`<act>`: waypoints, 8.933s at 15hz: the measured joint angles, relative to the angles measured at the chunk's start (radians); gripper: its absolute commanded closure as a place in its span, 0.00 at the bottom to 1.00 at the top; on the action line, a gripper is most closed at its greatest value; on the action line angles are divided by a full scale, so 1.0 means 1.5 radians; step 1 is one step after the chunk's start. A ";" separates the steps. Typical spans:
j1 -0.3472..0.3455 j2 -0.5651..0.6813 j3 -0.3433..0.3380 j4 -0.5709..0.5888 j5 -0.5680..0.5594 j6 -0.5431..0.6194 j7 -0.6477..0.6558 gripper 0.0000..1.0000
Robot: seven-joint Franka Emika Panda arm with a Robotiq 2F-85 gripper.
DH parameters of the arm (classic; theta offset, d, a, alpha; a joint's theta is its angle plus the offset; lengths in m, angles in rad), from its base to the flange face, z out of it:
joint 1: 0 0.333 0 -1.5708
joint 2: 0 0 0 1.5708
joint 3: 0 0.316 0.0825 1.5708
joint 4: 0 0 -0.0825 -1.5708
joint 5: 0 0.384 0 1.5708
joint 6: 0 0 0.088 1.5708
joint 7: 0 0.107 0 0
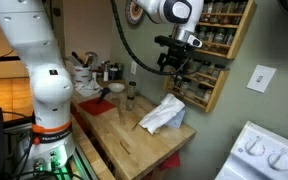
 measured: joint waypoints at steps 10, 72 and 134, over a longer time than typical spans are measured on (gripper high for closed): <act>0.005 -0.010 0.037 0.010 0.000 0.006 -0.002 0.00; 0.151 0.045 0.246 -0.199 0.065 0.270 0.163 0.00; 0.170 0.205 0.301 -0.044 -0.035 0.332 0.157 0.72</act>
